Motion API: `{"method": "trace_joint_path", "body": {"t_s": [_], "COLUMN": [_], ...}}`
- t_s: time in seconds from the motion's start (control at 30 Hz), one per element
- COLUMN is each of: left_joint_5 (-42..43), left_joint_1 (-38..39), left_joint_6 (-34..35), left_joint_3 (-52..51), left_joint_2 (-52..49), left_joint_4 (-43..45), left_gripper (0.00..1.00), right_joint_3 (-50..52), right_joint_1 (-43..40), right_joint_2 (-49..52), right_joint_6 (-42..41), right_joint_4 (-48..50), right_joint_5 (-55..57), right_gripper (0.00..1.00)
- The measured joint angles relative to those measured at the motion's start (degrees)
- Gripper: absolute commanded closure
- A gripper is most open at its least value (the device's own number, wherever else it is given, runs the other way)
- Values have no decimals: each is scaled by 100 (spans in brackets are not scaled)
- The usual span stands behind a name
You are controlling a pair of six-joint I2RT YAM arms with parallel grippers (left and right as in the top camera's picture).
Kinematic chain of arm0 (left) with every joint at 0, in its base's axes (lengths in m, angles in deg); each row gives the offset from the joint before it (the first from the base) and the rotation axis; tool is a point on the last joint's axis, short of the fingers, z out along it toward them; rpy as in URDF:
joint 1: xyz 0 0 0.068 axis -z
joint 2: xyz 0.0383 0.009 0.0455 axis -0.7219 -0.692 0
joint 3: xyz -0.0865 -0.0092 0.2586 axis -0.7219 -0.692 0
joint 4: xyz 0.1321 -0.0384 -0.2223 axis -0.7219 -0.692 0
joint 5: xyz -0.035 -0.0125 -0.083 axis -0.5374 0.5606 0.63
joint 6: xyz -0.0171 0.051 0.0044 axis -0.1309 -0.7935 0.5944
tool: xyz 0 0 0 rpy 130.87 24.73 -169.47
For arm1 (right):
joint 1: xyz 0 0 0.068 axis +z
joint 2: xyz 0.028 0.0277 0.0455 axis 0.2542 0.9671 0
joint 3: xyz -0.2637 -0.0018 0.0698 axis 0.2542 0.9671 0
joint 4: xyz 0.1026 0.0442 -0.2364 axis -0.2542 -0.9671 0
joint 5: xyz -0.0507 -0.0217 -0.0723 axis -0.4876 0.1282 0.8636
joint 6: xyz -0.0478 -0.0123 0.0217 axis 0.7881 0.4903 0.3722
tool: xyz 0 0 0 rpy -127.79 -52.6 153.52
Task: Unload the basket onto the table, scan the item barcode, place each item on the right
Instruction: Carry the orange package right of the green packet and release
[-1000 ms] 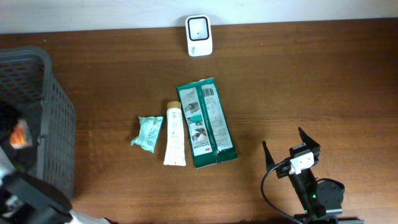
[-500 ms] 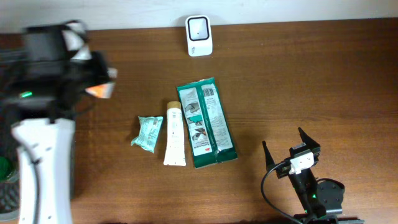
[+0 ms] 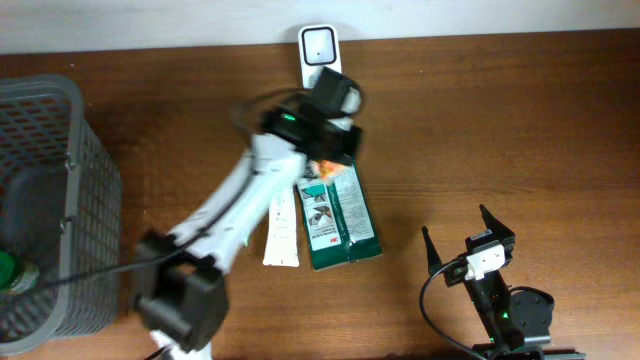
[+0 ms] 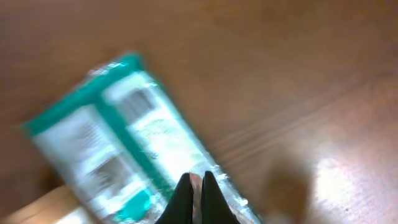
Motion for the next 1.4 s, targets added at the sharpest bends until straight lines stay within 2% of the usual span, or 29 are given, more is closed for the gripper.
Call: {"method": "trace_joint_path", "body": {"t_s": [0.17, 0.23, 0.27, 0.3, 0.33, 0.37, 0.4, 0.6, 0.7, 0.9, 1.03, 1.17, 1.4], "left_joint_5": [4, 4, 4, 4, 2, 4, 4, 2, -20, -197, -621, -992, -1456], "left_joint_1": [632, 802, 874, 933, 988, 1025, 1058, 1036, 887, 22, -568, -1167, -3241], "left_joint_6": [2, 2, -2, 2, 11, 9, 20, 44, 44, -208, -328, -391, -382], "left_joint_3": [-13, -15, -15, -15, -15, -15, -15, -7, 195, 809, 1097, 1165, 1239], "left_joint_2": [-511, -647, -713, -767, -813, -859, -903, -918, -916, -407, 608, 1770, 3300], "left_joint_4": [424, 566, 612, 656, 691, 713, 741, 789, 267, -577, -1084, -1388, -1851], "left_gripper": [97, 89, 84, 74, 57, 48, 44, 43, 36, 37, 35, 27, 25], "right_joint_3": [0, 0, 0, 0, 0, 0, 0, 0, 0, 0, 0, 0, 0], "right_joint_1": [0, 0, 0, 0, 0, 0, 0, 0, 0, 0, 0, 0, 0], "right_joint_2": [0, 0, 0, 0, 0, 0, 0, 0, 0, 0, 0, 0, 0], "right_joint_6": [2, 7, 2, 4, 2, 2, 4, 4, 7, 4, 2, 2, 2], "right_joint_4": [0, 0, 0, 0, 0, 0, 0, 0, 0, 0, 0, 0, 0], "right_joint_5": [0, 2, 2, 0, 2, 2, 0, 2, 2, 2, 0, 2, 2], "right_gripper": [2, 2, 2, 1, 1, 2, 2, 2, 2, 2, 2, 2, 2]}}
